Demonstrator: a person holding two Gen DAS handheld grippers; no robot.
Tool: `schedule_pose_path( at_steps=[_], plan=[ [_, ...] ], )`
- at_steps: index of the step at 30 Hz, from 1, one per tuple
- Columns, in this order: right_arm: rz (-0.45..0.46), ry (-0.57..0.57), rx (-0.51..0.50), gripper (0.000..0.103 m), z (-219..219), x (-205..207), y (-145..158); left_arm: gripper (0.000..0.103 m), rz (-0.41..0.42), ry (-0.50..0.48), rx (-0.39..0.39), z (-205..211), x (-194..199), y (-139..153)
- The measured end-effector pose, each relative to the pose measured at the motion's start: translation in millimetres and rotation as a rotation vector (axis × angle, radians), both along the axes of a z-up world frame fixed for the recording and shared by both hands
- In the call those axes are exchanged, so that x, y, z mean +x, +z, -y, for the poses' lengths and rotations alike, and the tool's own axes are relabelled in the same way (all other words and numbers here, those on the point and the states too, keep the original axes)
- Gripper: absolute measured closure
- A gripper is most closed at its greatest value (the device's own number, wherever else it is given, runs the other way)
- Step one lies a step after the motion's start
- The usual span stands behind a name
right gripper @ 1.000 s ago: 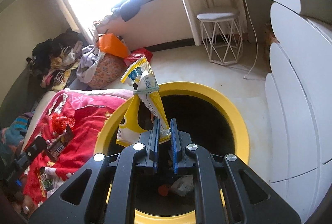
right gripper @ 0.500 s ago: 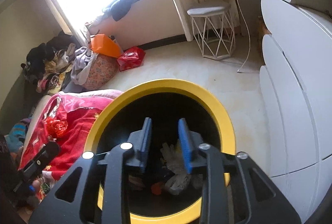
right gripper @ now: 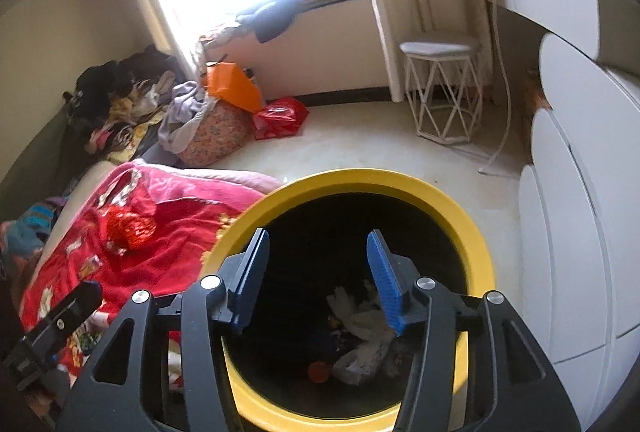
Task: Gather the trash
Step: 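Move both tools back over the bed toward the red plastic bag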
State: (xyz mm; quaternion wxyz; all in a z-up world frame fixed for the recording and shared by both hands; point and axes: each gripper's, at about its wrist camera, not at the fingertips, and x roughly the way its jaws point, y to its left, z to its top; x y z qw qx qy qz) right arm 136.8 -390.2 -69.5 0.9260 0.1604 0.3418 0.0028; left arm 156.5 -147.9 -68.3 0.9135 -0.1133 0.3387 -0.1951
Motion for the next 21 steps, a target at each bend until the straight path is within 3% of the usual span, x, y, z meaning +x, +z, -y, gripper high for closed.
schedule_pose_path(
  at_steps=[21],
  plan=[
    [0.112,0.293,-0.099,0.045,-120.7,-9.1,27.2,0.011,0.052,0.204,0.058,-104.4,-21.6,14.8]
  ],
)
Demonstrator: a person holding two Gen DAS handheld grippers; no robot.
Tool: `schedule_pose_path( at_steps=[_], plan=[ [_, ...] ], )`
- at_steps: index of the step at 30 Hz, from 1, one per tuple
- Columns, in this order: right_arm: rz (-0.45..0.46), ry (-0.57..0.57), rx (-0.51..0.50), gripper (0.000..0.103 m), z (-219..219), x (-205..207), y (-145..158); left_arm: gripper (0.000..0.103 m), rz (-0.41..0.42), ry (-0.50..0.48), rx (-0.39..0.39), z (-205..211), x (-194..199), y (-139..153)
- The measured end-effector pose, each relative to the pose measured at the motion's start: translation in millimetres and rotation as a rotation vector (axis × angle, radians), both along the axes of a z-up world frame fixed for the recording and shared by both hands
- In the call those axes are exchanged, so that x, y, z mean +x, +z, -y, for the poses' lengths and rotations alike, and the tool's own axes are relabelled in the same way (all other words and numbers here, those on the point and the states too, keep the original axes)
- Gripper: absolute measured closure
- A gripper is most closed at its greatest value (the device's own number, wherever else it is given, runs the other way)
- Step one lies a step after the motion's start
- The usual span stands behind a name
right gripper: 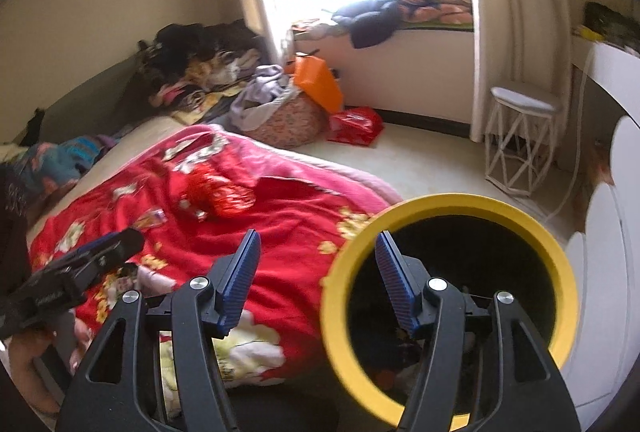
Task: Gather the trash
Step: 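Move both tools back over the bed toward the red plastic bag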
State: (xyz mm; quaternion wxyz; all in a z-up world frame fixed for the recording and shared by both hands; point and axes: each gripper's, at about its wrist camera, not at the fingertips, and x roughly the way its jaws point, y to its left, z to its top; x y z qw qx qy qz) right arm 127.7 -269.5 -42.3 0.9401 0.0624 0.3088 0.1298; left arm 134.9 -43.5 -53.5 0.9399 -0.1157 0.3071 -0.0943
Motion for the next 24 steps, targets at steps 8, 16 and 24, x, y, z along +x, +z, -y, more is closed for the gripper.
schedule_pose_path(
  at_steps=[8,16,24],
  plan=[
    [-0.009,0.117,-0.037,0.045,-50.0,-1.8,-3.6,0.011,0.006,0.083,-0.007,-39.8,-1.3,0.6],
    [-0.014,0.198,-0.078,0.044,-91.9,-0.1,-8.0,0.011,0.001,0.169,-0.024,-85.0,-0.7,-3.0],
    [-0.025,0.258,-0.122,0.044,-120.9,14.0,-17.3,0.011,-0.024,0.227,-0.028,-127.8,6.5,-13.0]
  ],
)
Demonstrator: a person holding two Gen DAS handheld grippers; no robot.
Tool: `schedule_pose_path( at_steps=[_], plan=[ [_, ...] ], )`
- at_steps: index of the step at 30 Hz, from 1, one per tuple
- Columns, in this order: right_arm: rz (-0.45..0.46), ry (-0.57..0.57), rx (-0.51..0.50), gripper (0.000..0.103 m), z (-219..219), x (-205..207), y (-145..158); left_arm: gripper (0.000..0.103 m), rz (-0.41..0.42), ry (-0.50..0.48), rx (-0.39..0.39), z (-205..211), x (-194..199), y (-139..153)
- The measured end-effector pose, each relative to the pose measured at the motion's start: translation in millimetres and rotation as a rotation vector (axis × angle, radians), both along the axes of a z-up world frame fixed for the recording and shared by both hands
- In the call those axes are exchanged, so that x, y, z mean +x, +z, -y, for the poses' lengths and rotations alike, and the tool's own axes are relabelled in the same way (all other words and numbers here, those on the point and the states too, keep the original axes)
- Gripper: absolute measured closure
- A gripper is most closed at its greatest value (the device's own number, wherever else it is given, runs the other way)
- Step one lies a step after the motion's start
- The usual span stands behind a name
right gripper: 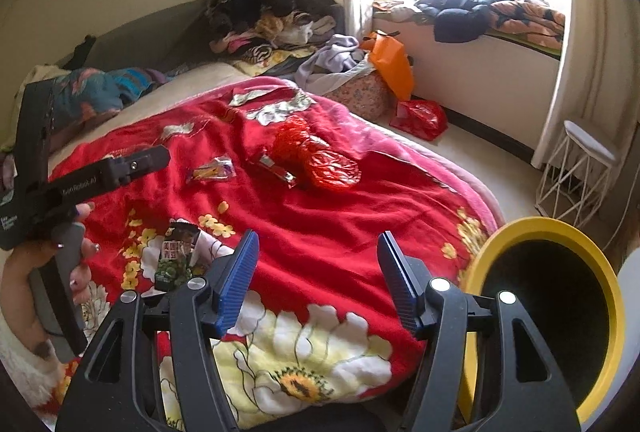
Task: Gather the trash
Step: 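Move both tools back over the bed toward the red plastic bag, then grasp a purple wrapper with the left tool while the right tool grasps the red plastic bag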
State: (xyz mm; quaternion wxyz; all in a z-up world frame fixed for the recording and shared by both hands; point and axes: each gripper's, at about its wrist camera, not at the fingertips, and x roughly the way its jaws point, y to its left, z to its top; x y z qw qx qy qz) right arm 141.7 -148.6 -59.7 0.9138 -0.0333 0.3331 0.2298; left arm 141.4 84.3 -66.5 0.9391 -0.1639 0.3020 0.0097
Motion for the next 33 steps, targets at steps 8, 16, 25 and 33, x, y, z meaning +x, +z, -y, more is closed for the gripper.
schedule_pose_path(
  at_steps=[8,16,25,33],
  plan=[
    [-0.015,0.028,-0.032,0.043,-22.3,29.2,-12.6,0.02,-0.045,0.018,0.017,-24.6,21.1,-11.3],
    [-0.077,0.002,-0.058,0.043,-40.3,83.4,-35.7,0.035,-0.132,0.03,-0.008,-39.3,58.8,-38.9],
    [-0.103,0.0,-0.216,0.044,-75.4,144.8,-67.4,0.042,-0.194,0.025,-0.03,-49.1,83.6,-60.5],
    [-0.223,-0.004,-0.203,0.093,-81.5,168.5,-98.4,0.065,-0.2,0.031,-0.047,-50.7,87.4,-65.2]
  ],
)
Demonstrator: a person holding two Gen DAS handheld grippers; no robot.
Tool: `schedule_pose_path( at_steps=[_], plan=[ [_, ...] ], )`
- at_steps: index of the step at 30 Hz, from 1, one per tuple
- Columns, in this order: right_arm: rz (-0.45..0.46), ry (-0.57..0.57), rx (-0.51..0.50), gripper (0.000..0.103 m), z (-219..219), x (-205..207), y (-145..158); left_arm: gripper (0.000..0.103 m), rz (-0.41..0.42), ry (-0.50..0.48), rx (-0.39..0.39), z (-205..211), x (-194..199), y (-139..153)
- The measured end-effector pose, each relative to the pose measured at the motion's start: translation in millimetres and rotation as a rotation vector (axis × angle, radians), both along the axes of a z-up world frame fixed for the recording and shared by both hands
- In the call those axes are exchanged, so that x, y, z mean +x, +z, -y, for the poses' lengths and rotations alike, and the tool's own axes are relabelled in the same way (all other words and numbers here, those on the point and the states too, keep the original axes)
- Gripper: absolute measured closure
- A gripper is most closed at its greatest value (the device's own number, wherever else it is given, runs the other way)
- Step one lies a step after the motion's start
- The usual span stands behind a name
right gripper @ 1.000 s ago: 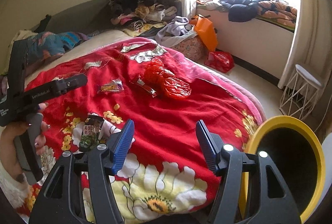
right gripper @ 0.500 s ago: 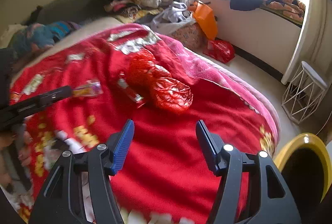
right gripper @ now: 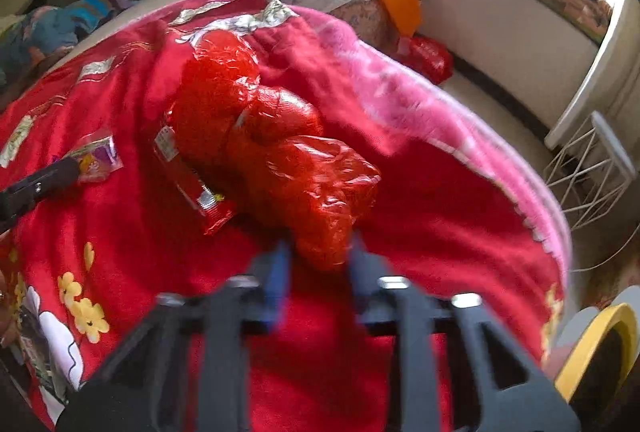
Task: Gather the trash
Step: 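Grasp a purple wrapper with the left tool while the right tool grasps the red plastic bag, then carry the purple wrapper and red plastic bag over the bin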
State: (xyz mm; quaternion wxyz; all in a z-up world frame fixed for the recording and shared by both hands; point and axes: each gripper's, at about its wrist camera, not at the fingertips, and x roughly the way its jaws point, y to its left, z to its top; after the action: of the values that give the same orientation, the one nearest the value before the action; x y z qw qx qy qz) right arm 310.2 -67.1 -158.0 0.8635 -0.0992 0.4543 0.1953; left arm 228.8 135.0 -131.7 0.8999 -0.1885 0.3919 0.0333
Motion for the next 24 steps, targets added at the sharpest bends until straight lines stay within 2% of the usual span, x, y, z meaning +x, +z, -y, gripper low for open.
schedule_pose_path(
  at_steps=[8,16,24],
  plan=[
    [0.041,-0.045,0.104,0.096,18.7,-36.2,19.8,0.08,0.024,-0.044,-0.058,7.1,-11.4,5.6],
    [0.093,-0.085,0.158,0.096,45.0,-77.0,36.1,0.082,0.057,-0.053,-0.075,18.9,-28.4,16.4],
    [0.102,-0.076,0.202,0.096,62.3,-107.0,53.2,0.083,0.151,-0.083,-0.076,33.4,-49.0,53.2]
  ],
)
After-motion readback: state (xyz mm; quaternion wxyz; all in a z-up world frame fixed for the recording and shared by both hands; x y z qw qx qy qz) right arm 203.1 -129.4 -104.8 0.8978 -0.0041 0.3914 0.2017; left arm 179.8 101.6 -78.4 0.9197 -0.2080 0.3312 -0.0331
